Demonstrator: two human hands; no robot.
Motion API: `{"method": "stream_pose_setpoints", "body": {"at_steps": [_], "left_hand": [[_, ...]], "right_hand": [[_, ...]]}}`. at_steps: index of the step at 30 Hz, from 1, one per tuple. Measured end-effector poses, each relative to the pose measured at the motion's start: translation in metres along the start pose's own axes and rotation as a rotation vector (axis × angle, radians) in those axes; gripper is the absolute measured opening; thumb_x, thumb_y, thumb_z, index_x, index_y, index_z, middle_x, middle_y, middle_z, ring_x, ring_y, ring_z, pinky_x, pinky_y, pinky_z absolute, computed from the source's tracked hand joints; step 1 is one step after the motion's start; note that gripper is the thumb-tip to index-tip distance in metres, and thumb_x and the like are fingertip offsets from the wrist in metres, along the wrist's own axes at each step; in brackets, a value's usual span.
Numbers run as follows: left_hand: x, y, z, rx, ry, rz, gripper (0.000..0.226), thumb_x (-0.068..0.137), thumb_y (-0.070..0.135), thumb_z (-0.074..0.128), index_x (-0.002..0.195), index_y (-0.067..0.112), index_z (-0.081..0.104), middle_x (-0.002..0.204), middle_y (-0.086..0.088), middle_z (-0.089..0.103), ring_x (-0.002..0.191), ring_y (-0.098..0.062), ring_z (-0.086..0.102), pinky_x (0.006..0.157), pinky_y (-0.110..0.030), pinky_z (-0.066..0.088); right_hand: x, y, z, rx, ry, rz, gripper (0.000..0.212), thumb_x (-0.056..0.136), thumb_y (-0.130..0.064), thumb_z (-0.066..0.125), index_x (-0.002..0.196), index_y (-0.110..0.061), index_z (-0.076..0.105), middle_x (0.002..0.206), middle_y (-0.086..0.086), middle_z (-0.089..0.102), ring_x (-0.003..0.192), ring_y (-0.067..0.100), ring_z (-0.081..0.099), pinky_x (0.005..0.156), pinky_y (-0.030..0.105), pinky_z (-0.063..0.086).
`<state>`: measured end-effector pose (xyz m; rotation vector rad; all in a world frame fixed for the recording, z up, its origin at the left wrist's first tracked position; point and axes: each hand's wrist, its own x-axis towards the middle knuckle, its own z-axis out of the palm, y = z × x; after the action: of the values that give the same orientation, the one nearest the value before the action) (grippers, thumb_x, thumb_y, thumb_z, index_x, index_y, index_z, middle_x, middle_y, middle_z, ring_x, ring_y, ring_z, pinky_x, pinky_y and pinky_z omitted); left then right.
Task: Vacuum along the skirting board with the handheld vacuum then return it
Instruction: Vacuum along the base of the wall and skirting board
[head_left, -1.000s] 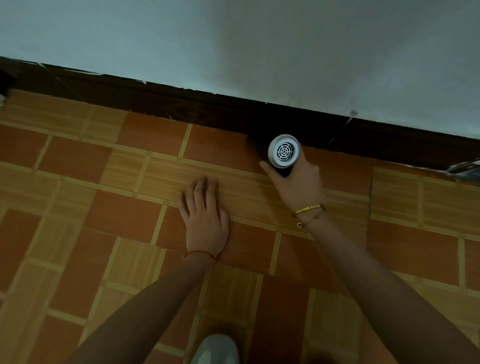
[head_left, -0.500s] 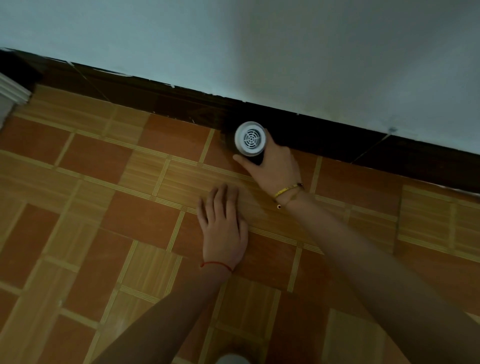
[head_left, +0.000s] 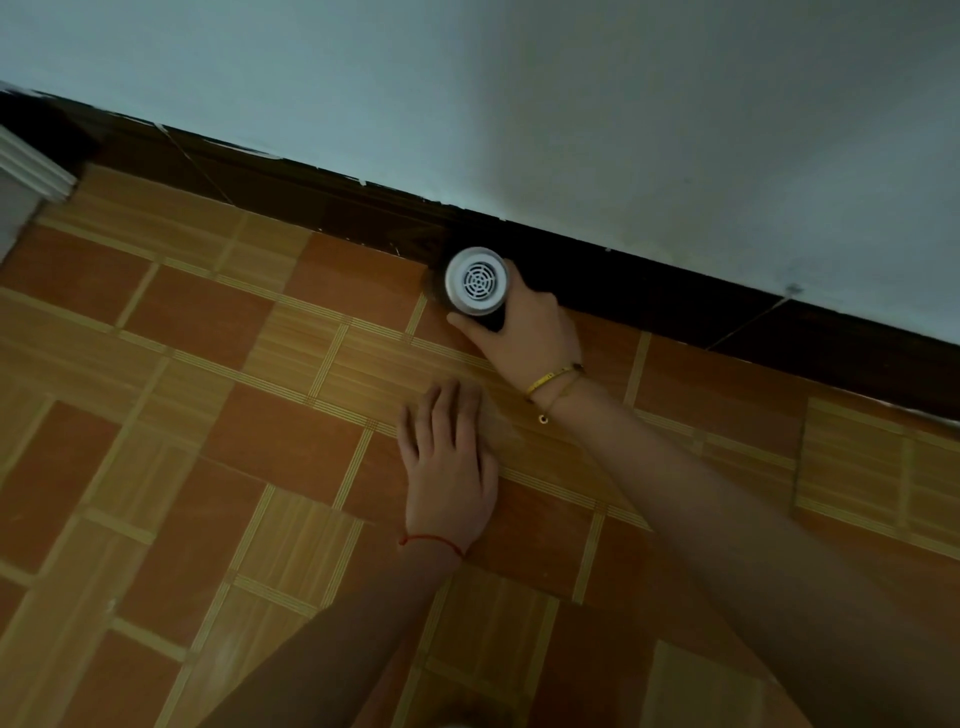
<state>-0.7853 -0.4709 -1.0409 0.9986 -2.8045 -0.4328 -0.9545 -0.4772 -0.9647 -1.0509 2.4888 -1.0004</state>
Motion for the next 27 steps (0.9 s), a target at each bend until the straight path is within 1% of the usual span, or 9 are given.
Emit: {"method": "stream_pose_setpoints", "body": {"at_steps": [5, 12, 19, 23, 27], "left_hand": [[-0.001, 0.0, 0.001, 0.004, 0.004, 0.001, 0.055, 0.095, 0.029, 0.038, 0.147, 0.012, 0.043, 0.153, -0.012, 0.04, 0.144, -0.031, 0.033, 0.118, -0.06, 0.019], [-0.002, 0.0, 0.0, 0.004, 0.013, 0.004, 0.054, 0.094, 0.028, 0.039, 0.146, 0.013, 0.044, 0.151, -0.012, 0.042, 0.143, -0.031, 0.034, 0.118, -0.059, 0.019], [-0.004, 0.001, 0.001, -0.009, 0.031, 0.007, 0.052, 0.096, 0.029, 0.038, 0.144, 0.012, 0.044, 0.15, -0.012, 0.042, 0.142, -0.032, 0.034, 0.119, -0.059, 0.016], [-0.005, 0.0, 0.003, 0.003, 0.046, 0.022, 0.052, 0.096, 0.028, 0.039, 0.144, 0.011, 0.045, 0.149, -0.014, 0.043, 0.141, -0.033, 0.035, 0.119, -0.06, 0.017], [-0.006, 0.0, 0.005, 0.025, 0.044, 0.03, 0.053, 0.096, 0.029, 0.036, 0.145, 0.01, 0.044, 0.148, -0.016, 0.043, 0.141, -0.035, 0.034, 0.118, -0.061, 0.019]], "right_hand": [[0.0, 0.001, 0.002, 0.021, 0.008, 0.007, 0.066, 0.078, -0.056, 0.066, 0.132, -0.022, 0.046, 0.113, 0.001, 0.068, 0.099, 0.022, 0.066, 0.076, 0.038, 0.056], [-0.04, 0.04, -0.035, 0.017, 0.115, 0.079, 0.07, 0.077, -0.053, 0.068, 0.134, -0.017, 0.048, 0.113, 0.004, 0.069, 0.101, 0.021, 0.065, 0.079, 0.039, 0.056], [-0.093, 0.079, -0.079, -0.033, 0.229, 0.271, 0.072, 0.075, -0.055, 0.07, 0.132, -0.015, 0.05, 0.108, 0.005, 0.071, 0.096, 0.022, 0.067, 0.079, 0.037, 0.056], [-0.109, 0.08, -0.084, -0.046, 0.287, 0.334, 0.07, 0.077, -0.053, 0.069, 0.133, -0.017, 0.048, 0.108, 0.006, 0.07, 0.096, 0.025, 0.066, 0.077, 0.039, 0.056], [-0.112, 0.075, -0.087, -0.087, 0.239, 0.34, 0.072, 0.078, -0.055, 0.066, 0.137, -0.02, 0.043, 0.11, 0.006, 0.069, 0.098, 0.026, 0.066, 0.076, 0.039, 0.056]]}}
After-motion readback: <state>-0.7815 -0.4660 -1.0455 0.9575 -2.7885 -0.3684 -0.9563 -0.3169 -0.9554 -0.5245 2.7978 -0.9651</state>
